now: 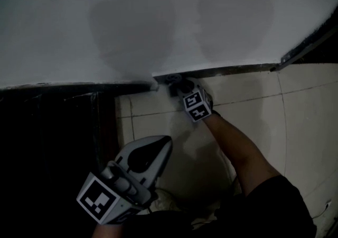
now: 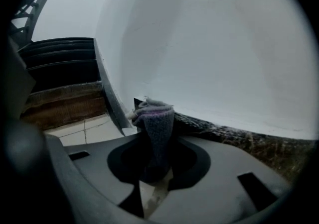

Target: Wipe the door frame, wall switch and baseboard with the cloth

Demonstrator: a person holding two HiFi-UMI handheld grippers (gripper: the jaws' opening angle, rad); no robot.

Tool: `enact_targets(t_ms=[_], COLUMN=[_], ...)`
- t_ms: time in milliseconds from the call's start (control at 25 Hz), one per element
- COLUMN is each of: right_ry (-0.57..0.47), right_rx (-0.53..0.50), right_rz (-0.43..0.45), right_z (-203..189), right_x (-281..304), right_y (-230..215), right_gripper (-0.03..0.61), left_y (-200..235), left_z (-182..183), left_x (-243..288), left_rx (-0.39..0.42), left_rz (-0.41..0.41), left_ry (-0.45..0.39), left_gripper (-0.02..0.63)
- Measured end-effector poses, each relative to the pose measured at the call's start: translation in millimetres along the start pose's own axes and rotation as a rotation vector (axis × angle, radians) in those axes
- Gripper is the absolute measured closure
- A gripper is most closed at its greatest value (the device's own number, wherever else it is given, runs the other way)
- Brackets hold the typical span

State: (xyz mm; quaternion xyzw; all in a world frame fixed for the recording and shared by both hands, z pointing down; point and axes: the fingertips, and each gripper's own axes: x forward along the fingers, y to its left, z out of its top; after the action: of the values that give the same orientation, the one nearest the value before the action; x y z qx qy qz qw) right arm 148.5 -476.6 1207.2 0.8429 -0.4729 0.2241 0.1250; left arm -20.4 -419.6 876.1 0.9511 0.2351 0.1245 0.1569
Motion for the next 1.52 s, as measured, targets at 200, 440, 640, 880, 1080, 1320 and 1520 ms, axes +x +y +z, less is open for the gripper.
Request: enact_targets(t_ms=[200,440,640,880,1080,1320,1520], right_ry=[0.012,0.033,0.042,0.042,0.042,0.046,0.059], right_rx=[-0.01,0.018,0.03,0.049,0.052,0.083,0.096], right_rz=[-0.029,-0.067,-0.099,-0.132,-0.171,-0.226,-0.279], right_z=[-9,-18,-29,-33,-40,-53,-66], right_x=[-19,-39,-58,-77,-97,-119,-137], right_y=[-23,-54,-81,-108,-135,-169,-197], right_gripper=[0.486,0.486,0.486,0.486,0.486,0.486,0.486], left_y=[-13,-23,-32,-54,-65,-78,-85], left_z=[1,-5,-7,-8,-15,-19,-20], left_x=[11,26,42,66,79,93,107], left_rx=[0.008,0.004,0.0,0.019,0.021,0.035,0.037], left_rz=[-0.026,-0.031,-0.042,-0.084,-0.102,-0.125,-0.139], left_ry=[0.0,0.025,0.036,0.048,0.07,0.084,0.082], left_gripper=[0.612,0.613,0.612,0.614,0.612,0.612,0.613])
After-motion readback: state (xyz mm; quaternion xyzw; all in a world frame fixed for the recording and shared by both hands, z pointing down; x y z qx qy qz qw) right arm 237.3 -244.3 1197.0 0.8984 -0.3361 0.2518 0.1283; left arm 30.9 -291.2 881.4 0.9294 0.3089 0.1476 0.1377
